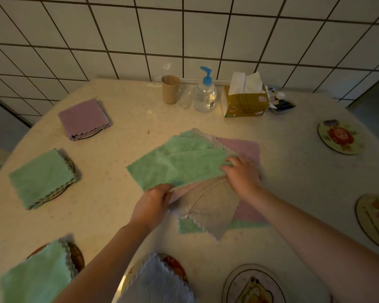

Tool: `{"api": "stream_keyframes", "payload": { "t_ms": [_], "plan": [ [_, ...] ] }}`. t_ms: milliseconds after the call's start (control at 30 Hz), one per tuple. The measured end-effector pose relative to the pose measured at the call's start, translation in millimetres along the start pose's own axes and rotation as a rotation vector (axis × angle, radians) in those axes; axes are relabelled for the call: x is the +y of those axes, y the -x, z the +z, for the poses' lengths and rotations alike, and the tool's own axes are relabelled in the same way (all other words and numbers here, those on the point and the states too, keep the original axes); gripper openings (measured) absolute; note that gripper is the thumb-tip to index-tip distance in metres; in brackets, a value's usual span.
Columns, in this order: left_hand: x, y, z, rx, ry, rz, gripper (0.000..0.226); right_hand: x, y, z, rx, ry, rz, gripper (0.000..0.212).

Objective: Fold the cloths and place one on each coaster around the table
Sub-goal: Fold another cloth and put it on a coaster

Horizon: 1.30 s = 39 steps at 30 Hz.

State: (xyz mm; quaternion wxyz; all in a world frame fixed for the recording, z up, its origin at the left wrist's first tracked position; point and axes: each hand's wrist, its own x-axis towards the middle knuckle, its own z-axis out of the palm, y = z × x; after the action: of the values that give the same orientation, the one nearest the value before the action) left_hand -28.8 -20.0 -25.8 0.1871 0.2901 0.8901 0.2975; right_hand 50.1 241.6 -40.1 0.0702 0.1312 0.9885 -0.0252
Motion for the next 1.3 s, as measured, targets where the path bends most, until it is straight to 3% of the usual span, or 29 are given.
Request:
{"api": "stream_keyframes", "payload": {
  "t_ms": [100, 233, 333, 500, 867, 967, 1133, 1300],
  "plan": [
    [10.0, -6.3, -18.1, 0.109, 0.145, -0.077, 0.019, 11.2, -13.1, -13.7, 0.122, -0.298, 0.091, 0.036],
    [31.0, -8.5, -37.3, 0.26, 0.133, -0.01, 0.018, 5.9, -8.9, -52.5, 0.349, -0.588, 0.107, 0.03],
    [49.6, 2.8, -44.2, 0.347, 0.119, 0.074, 0.019, 8.8, 15.6, -72.6, 0.457, -0.623, 0.088, 0.029],
    [71.8, 48.4, -26.8, 0.394, -0.007, 0.207, 0.02, 35.3, 85.9, -72.1, 0.453, -0.528, -0.052, 0.033],
    [94.5, 211.8, 108.0, 0.096, -0.071, 0.316, 0.029, 89.6, 319.2, 10.3, 0.123, -0.462, -0.078, 0.037],
    [88.6, 250.1, 140.3, -0.017, -0.102, 0.252, 0.03, 98.0, 370.7, 33.8, -0.001, -0.44, -0.093, 0.041],
    [94.9, 285.0, 158.6, -0.127, -0.093, 0.172, 0.035, 102.6, 420.3, 53.9, -0.06, -0.422, -0.157, 0.044],
    [98.5, 292.9, 155.0, -0.316, -0.106, 0.071, 0.02, 104.1, 441.4, 51.4, -0.136, -0.417, -0.163, 0.03]
  ]
}}
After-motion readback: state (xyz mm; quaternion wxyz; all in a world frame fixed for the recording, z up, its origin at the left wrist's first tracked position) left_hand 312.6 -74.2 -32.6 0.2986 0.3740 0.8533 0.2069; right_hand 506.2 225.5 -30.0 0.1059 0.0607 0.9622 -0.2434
